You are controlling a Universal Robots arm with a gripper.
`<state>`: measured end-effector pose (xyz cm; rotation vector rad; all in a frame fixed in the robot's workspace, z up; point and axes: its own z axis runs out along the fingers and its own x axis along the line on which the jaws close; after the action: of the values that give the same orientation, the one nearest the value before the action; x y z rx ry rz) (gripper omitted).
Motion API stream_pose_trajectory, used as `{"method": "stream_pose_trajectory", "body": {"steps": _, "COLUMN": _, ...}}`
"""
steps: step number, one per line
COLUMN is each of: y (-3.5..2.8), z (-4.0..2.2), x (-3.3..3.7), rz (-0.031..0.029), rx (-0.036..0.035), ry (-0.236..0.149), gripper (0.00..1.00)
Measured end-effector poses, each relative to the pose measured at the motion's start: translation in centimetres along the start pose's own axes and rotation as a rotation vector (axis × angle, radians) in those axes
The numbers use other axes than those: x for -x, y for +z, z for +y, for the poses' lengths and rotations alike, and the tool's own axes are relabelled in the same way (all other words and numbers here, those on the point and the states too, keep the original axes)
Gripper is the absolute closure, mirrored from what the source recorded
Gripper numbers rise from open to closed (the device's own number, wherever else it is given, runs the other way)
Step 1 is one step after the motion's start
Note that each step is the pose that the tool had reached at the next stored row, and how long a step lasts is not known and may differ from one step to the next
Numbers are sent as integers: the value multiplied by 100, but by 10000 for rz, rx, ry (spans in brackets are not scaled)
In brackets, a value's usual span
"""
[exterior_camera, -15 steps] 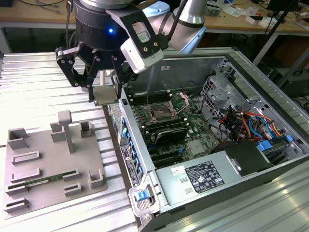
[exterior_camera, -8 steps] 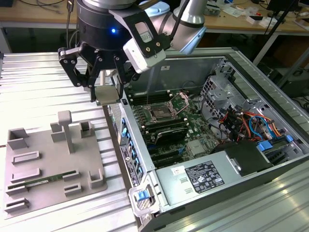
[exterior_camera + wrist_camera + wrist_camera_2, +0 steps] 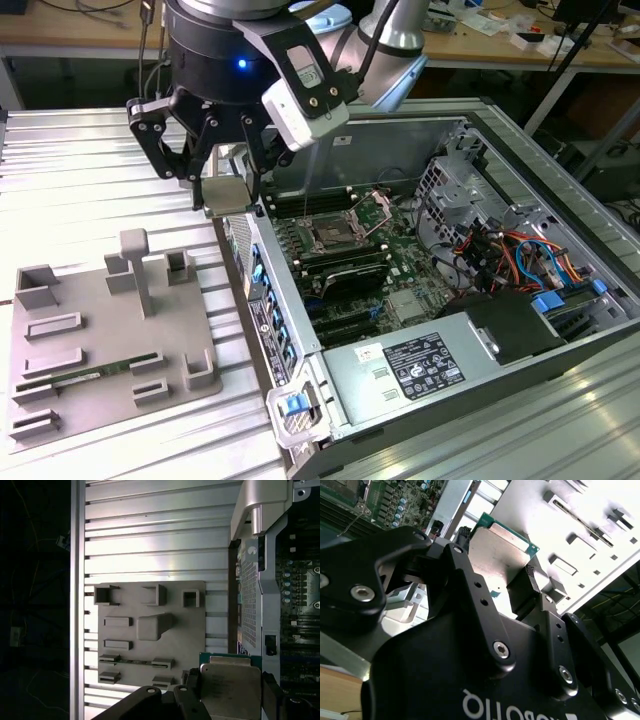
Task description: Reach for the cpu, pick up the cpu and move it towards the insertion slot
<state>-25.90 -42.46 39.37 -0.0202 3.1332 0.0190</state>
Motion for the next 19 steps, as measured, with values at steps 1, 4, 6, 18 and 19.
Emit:
{"method": "stream_pose_trajectory", "body": {"steps": 1, "y": 0, "z": 0, "x": 6, "rz": 0, "rx": 0, "ry": 0, "gripper": 45}}
{"method": "stream_pose_trajectory", "body": {"steps": 4, "y": 0, "z": 0, "x": 26, "rz": 0, "rx": 0, "ry": 0, "gripper": 45}}
{"method": "stream_pose_trajectory", "body": {"steps": 6, "y": 0, "z": 0, "x": 34, "rz": 0, "rx": 0, "ry": 0, "gripper": 45}}
{"method": "stream_pose_trajectory", "body": {"steps": 18, "y": 1, "z": -1, "x": 85, "rz": 0, "rx": 0, "ry": 0, "gripper": 45}}
{"method": "stream_pose_trajectory", "body": {"steps": 19, "y": 1, "z": -1, "x": 88, "rz": -1, "rx": 1, "ry": 0, "gripper": 45}}
